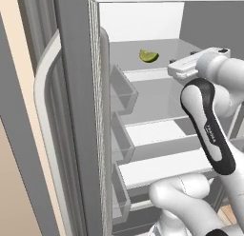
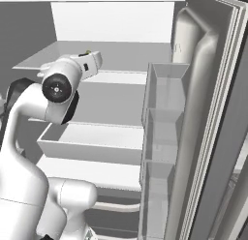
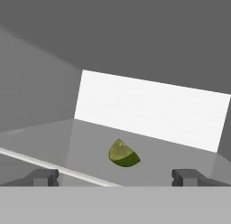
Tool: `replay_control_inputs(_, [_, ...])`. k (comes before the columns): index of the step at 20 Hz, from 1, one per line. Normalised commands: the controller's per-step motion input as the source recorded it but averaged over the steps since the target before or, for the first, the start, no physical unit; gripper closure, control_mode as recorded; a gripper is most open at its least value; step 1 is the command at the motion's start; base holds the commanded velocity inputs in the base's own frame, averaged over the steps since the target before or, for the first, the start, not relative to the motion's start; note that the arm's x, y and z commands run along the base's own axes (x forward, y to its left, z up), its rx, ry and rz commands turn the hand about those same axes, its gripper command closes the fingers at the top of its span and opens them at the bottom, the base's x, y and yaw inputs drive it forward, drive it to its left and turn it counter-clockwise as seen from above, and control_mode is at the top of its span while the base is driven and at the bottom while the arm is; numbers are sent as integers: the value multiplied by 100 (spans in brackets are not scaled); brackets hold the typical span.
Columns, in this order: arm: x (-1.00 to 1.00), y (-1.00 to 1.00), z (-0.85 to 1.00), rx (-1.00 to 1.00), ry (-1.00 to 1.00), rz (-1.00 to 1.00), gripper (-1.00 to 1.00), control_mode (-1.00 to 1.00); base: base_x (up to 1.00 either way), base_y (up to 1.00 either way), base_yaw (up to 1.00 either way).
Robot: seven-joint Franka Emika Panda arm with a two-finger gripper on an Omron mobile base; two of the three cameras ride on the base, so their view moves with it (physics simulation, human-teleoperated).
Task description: There is a bowl on the dining counter. Grab a lemon wedge from the fridge and place it in the bowl. Then get the liquor bottle and glass cup from the cabinet and place them next to the bowl.
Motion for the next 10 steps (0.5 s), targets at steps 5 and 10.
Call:
replay_control_inputs(5, [4, 0, 0, 0, 1, 0, -100, -100, 0, 0, 0])
replay_control_inputs(10, [16, -5, 0, 4, 14, 0, -100, -100, 0, 0, 0])
